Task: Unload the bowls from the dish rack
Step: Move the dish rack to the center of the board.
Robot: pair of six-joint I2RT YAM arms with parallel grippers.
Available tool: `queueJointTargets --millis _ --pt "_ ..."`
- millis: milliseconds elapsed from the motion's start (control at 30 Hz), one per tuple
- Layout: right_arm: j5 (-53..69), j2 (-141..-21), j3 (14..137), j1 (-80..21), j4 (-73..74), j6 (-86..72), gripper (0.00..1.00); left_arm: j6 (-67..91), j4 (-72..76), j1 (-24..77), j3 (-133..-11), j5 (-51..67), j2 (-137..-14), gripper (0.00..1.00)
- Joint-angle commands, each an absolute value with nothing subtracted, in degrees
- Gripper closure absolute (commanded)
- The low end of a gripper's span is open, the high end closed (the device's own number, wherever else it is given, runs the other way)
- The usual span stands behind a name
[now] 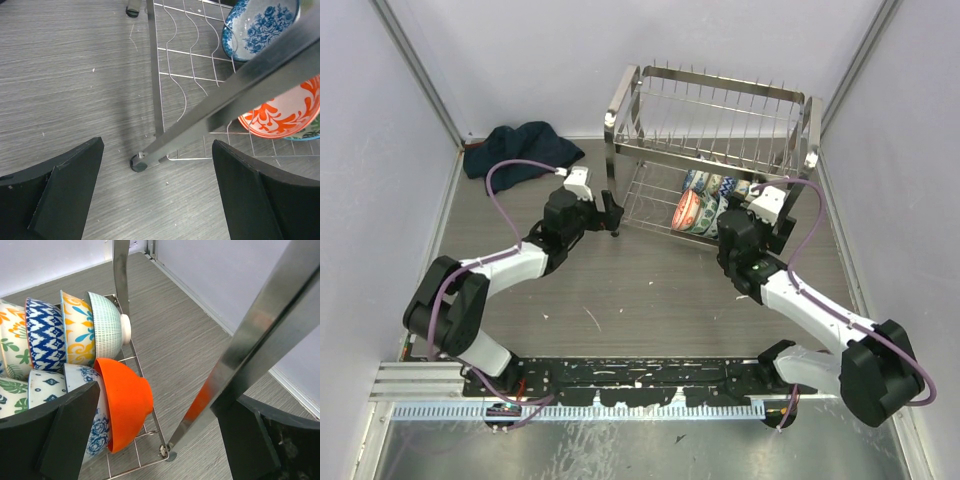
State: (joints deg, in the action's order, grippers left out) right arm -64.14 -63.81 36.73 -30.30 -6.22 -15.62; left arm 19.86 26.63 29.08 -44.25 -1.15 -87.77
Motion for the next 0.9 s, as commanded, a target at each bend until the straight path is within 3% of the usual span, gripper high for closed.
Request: queueJointTargets --millis 0,867 --pt "-60.39 -66.14 37.92 -30.67 -14.13 -15.56 0.00 18.16 31.01 28.80 -47.43 -3.45 -90.15 0.02" --pt "-56.94 -83.65 45.16 -30.43 -30.28 -9.93 0.00 18.48 32.78 20.21 -53.06 1.10 -96.25 0.02"
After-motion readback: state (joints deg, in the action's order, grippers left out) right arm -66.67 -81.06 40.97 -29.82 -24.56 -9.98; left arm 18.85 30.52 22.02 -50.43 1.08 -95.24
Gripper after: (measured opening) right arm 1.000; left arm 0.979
